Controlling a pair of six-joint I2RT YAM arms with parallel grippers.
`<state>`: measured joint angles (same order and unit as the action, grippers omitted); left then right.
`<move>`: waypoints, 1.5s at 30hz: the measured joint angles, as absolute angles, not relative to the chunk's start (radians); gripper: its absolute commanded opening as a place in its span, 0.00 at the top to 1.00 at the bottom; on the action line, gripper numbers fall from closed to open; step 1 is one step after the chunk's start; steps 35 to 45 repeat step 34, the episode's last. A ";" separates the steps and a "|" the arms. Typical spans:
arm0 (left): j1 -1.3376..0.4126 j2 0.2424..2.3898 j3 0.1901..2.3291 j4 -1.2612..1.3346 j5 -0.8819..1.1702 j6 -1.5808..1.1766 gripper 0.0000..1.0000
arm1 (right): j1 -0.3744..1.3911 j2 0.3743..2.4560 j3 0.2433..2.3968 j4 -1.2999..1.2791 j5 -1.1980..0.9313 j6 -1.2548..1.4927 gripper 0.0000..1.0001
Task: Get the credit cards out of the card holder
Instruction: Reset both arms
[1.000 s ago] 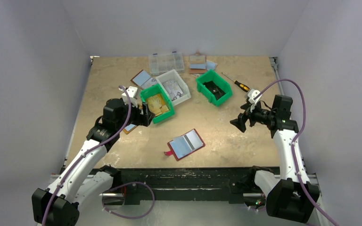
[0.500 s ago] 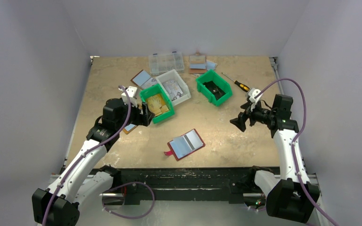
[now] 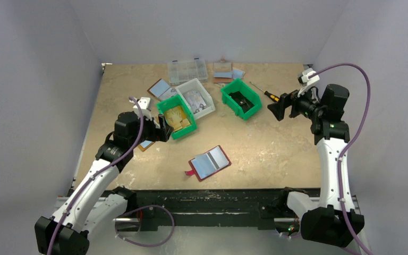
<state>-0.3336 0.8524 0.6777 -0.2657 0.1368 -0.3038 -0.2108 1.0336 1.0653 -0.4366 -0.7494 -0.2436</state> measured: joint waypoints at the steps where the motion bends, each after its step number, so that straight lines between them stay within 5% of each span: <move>1: -0.334 0.845 0.682 -0.280 0.129 -0.319 0.11 | -0.211 1.034 1.077 -0.434 -0.741 -0.217 0.01; 16: -0.333 0.759 0.808 -0.429 0.143 -0.546 0.03 | -0.211 0.913 1.090 -0.357 -0.636 0.119 0.01; 45: -0.332 0.661 0.845 -0.546 0.154 -0.584 0.03 | -0.211 0.910 1.086 -0.314 -0.640 0.194 0.01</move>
